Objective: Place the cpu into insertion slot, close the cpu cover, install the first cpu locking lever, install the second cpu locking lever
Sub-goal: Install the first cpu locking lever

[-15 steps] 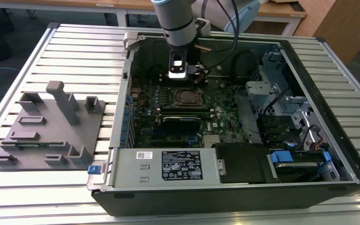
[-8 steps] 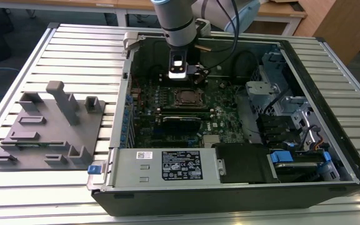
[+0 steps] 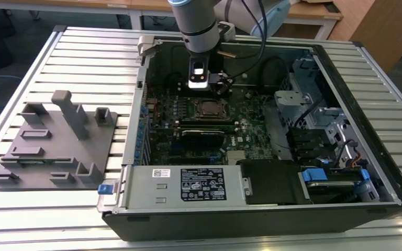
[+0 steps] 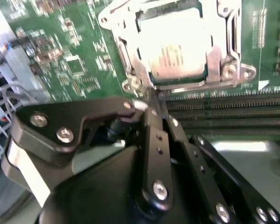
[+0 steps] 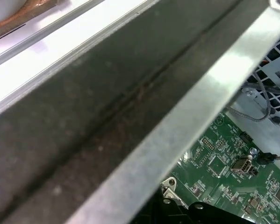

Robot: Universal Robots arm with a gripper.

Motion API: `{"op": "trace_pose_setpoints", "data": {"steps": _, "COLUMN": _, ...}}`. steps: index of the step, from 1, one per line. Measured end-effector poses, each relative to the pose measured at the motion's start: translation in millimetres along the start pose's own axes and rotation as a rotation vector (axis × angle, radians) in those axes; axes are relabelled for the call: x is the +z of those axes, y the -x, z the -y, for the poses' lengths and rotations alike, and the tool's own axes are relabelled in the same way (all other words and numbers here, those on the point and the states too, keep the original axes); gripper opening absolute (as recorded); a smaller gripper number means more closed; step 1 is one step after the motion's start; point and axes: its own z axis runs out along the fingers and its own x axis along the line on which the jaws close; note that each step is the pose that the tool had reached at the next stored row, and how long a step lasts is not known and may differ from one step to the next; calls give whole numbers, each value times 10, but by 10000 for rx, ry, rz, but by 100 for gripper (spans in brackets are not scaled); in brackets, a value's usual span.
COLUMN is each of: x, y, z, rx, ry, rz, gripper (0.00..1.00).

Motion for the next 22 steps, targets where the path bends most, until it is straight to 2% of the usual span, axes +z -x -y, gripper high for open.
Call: {"op": "trace_pose_setpoints", "data": {"steps": 22, "x": -44, "y": 14, "z": -7, "rx": 6, "ry": 1, "rz": -14, "gripper": 10}}
